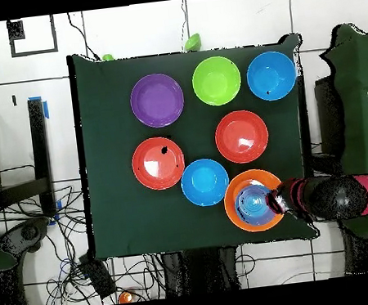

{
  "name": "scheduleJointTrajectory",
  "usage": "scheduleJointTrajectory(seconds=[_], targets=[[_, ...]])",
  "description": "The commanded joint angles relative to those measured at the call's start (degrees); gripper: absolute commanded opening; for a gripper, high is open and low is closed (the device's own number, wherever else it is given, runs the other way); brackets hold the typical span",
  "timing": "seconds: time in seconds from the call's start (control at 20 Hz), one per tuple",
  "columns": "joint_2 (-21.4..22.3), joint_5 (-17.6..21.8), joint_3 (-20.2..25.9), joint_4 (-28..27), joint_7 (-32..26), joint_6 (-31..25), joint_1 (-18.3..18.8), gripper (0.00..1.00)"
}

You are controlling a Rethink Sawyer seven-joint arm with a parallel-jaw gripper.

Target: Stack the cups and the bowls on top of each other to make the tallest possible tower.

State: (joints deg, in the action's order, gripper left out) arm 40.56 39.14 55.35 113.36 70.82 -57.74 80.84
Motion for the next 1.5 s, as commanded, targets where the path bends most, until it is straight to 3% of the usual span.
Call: scheduleJointTrajectory(seconds=[0.05, 1.2, 1.5], targets=[[-3.00, 2.71, 1.63, 2.98, -14.91, -2.51, -3.57, 0.00], [-8.47, 7.11, -0.53, 0.10, -15.85, -0.73, -4.13, 0.00], [-8.32, 7.92, -0.09, -1.15, -17.82, -2.68, -3.35, 0.00]])
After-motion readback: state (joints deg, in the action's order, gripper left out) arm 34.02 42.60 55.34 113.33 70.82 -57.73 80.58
